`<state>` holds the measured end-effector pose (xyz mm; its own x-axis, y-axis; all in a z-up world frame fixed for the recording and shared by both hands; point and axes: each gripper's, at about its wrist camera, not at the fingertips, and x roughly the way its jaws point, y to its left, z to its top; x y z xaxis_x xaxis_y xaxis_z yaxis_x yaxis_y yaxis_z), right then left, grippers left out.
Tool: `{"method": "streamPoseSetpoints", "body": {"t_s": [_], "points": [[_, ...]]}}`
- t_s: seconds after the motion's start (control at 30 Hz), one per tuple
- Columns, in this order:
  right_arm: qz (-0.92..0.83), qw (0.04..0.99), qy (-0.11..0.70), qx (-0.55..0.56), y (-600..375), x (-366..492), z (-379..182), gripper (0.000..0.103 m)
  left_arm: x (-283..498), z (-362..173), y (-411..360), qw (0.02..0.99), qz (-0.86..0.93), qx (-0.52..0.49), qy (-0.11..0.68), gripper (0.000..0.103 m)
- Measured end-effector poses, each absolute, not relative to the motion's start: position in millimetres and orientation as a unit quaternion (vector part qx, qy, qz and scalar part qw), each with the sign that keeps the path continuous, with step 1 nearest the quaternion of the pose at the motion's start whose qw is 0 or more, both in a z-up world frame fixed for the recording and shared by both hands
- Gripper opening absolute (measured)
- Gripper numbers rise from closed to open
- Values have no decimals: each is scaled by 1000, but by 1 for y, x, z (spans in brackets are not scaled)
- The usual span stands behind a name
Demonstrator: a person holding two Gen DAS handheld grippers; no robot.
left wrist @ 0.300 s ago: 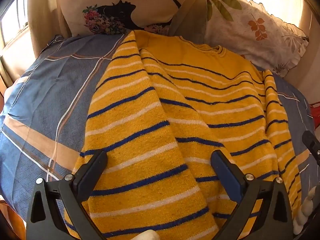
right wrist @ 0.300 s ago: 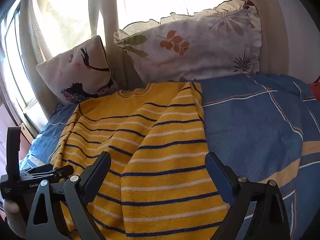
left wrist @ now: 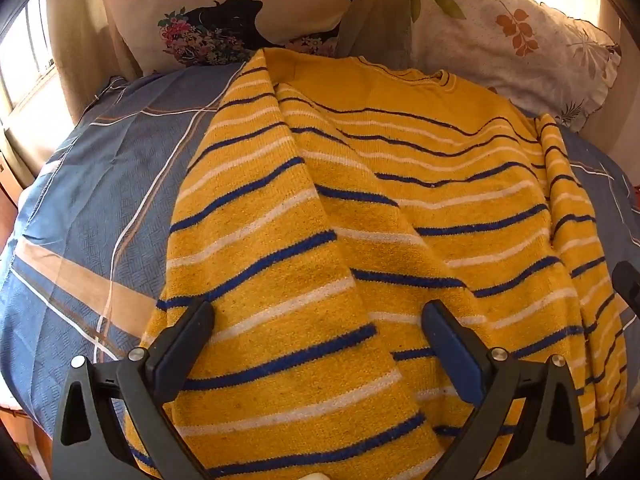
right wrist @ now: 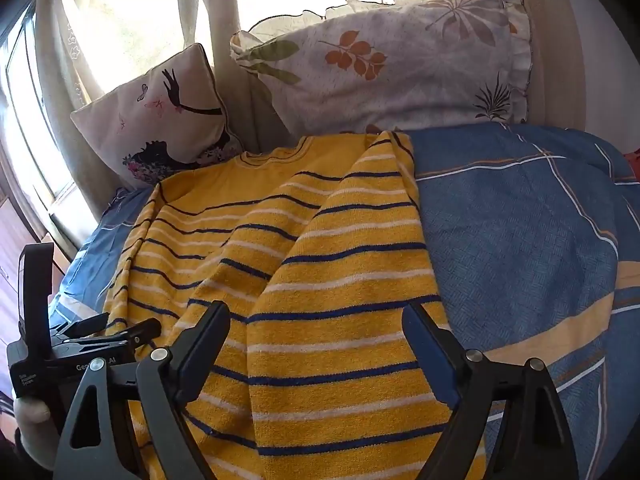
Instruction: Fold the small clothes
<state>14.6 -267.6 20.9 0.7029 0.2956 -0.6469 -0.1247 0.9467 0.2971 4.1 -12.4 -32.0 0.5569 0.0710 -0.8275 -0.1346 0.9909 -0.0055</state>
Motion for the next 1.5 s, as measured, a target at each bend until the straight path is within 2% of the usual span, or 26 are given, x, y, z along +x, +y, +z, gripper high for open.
{"method": "streamPoseSetpoints", "body": {"t_s": [0.5,0.53,0.57,0.6,0.67,0.7,0.8,0.93,1.0,1.1,1.17,1.2,1.23,1.27,1.3,1.33,1.5], "points": [[114,905,408,33,-230,9,3,91,5,-29,-15,882,64,-16,467,103],[112,901,418,24,-227,10,1,84,5,-28,-14,882,63,-16,467,103],[109,899,425,11,-224,9,-2,66,4,-28,-14,883,62,-18,466,103],[96,899,427,-7,-222,7,-2,55,4,-27,-12,883,59,-21,465,103],[99,898,428,-2,-228,6,2,15,4,-24,-8,883,52,-32,465,103],[95,897,431,17,-237,6,5,9,4,-21,-5,883,47,-40,465,103],[36,903,426,49,-273,5,12,9,0,-8,6,884,23,-75,461,103],[-147,895,418,44,-332,6,17,9,-15,8,22,891,19,-94,444,103],[-223,883,412,47,-357,2,17,13,-20,9,29,889,17,-95,447,103],[-204,882,410,115,-376,-7,16,13,-23,-1,26,881,7,-85,466,103],[-188,885,409,115,-368,-9,17,14,-24,-11,16,876,1,-68,477,102],[-178,888,408,111,-363,-9,17,15,-25,-14,11,876,3,-56,479,94],[-166,891,408,110,-357,-7,16,19,-24,-15,7,875,10,-42,482,75],[-157,893,407,110,-352,-7,17,22,-24,-14,5,876,23,-27,481,64],[-150,896,404,110,-347,-9,16,22,-25,-11,6,878,38,-17,477,40],[-145,898,401,109,-343,-10,17,22,-27,-8,12,877,43,-22,478,24],[-140,907,381,110,-333,-9,22,22,-32,3,66,863,20,-126,489,17]]}}
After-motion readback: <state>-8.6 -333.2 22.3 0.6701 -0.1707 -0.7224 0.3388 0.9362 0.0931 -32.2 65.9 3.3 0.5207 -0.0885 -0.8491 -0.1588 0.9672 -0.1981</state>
